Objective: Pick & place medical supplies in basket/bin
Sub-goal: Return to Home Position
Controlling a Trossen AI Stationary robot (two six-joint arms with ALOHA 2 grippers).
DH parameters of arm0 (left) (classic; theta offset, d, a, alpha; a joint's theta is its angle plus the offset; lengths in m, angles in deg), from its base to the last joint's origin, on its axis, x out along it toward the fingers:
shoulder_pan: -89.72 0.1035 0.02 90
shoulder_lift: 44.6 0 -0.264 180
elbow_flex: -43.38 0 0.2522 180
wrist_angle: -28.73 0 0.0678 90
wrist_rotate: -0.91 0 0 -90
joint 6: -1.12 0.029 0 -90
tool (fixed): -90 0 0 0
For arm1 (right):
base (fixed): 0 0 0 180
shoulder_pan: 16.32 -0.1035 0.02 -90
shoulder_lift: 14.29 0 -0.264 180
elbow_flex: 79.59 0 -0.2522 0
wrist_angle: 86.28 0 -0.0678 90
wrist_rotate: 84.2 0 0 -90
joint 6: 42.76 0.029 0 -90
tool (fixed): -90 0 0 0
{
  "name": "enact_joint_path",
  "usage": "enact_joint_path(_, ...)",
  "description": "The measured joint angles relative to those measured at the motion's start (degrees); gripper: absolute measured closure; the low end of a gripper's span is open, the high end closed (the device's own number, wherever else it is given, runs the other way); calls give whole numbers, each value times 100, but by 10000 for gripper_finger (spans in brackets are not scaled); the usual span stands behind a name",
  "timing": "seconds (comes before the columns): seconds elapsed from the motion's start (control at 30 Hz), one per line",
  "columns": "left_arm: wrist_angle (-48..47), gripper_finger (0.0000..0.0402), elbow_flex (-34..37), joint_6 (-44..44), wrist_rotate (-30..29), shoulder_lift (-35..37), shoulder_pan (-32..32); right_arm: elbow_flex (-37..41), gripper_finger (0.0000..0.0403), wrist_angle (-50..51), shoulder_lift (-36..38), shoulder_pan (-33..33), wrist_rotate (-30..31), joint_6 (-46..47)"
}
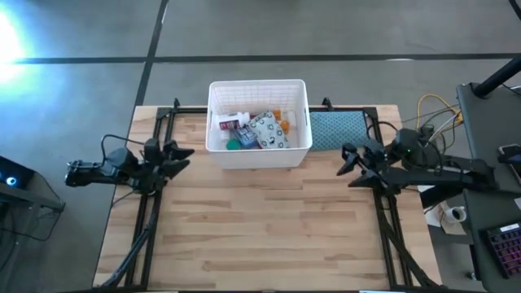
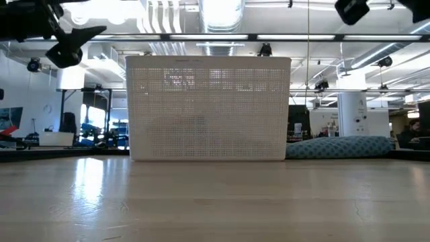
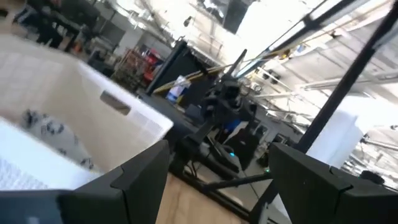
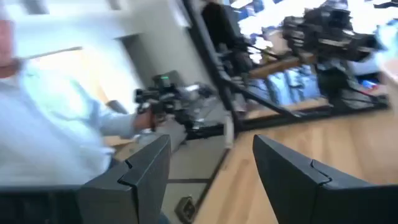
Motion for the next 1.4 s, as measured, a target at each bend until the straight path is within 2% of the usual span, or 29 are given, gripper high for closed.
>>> enact_joint_path(0.07,53,146,-9,190,66,169,0,270,183,-166,140,2,-70,31)
enact_joint_path(0.13,6,146,-7,244,206,157,0,521,183,-164,309,-2,127,131)
enact_joint_path(0.27,-91,146,-2,196,228,144,-2,956,183,-297,743,-30,1571,234)
enact_joint_path(0.3,-162,146,-2,181,230,145,-2,1079,183,-425,836,-59,1737,141)
enact_joint_path(0.4,-317,146,0,145,231,171,-2,1394,183,-718,1105,-103,1819,-52)
enact_joint_path(0.6,-764,146,-81,229,233,161,-2,2092,183,-663,1708,-101,1880,-391)
enact_joint_path(0.77,-795,146,-74,26,238,126,-2,2851,183,-1461,2100,-98,1898,-344)
enact_joint_path(0.87,-824,146,-66,19,238,-52,-2,2838,183,-917,2195,-103,2015,-585)
enact_joint_path(1.13,-860,146,-43,19,246,-464,-4,2845,183,-762,2007,-98,2089,-988)
enact_joint_path(1.4,-805,146,527,17,236,184,-2,2845,183,-755,1914,-98,2091,-984)
